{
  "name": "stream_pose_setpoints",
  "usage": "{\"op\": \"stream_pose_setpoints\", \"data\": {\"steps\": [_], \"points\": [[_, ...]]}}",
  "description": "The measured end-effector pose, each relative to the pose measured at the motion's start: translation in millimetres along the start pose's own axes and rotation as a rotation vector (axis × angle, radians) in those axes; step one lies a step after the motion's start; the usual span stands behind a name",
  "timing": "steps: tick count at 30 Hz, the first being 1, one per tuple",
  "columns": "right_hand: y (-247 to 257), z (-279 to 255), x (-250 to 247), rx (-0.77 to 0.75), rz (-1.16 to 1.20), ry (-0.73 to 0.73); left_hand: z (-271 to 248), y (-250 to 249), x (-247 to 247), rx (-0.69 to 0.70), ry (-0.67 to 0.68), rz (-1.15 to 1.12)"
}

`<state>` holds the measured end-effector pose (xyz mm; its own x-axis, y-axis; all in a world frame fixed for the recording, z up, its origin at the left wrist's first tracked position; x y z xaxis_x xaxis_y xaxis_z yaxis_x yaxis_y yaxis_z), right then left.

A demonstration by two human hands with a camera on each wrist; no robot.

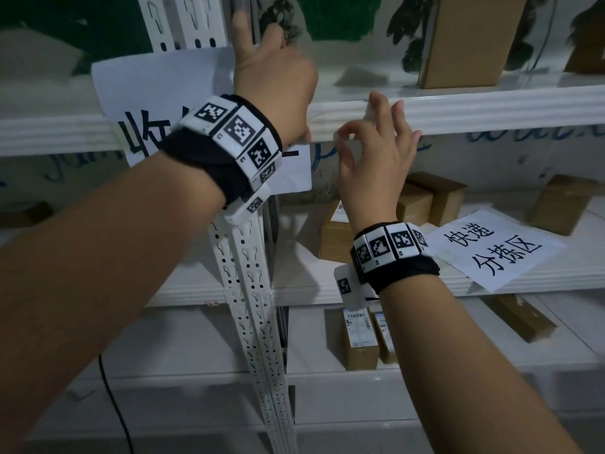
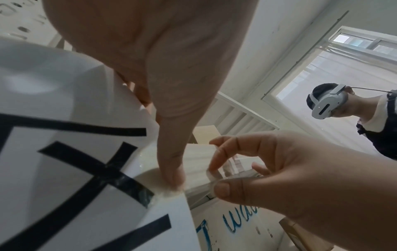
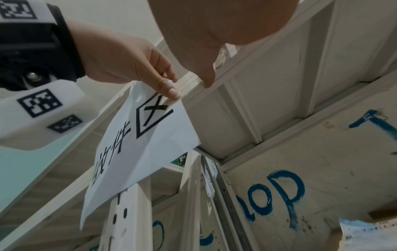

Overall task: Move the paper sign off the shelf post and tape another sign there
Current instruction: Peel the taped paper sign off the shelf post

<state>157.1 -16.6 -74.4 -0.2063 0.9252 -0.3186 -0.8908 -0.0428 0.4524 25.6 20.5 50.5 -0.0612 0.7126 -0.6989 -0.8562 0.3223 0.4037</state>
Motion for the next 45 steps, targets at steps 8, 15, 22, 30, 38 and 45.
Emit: {"op": "stream_pose_setpoints", "data": {"steps": [8, 15, 22, 30, 38, 45], "points": [[2, -1, -5, 0.008, 0.006, 0.052, -6, -7, -3, -0.028, -0.056, -0.078], [3, -4, -8, -0.017, -0.009, 0.069, -8, -8, -5, -0.059, -0.087, -0.098], [5, -4, -12, 0.001, 0.018, 0.106, -8, -9, -3, -0.08, -0.039, -0.113], [17, 4, -24, 0.116, 0.09, 0.147, -12, -12, -7, -0.092, 0.014, -0.118], [16, 15, -33, 0.067, 0.018, 0.193, -15, -23, -12, -0.099, 0.048, -0.09], [22, 13, -30, 0.062, -0.019, 0.232, -14, -24, -4, -0.085, 0.005, -0.153]]}}
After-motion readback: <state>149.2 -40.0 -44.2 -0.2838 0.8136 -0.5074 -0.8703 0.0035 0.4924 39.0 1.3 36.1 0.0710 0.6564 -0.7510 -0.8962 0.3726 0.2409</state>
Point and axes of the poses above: each hand's wrist, its own z-axis towards the middle knuckle, its own x-axis out of the palm, y = z × x, the point moved 1 cm from there along z, towards the middle knuckle, and after that the axes turned 3 degrees about y, right-handed, at the moved point
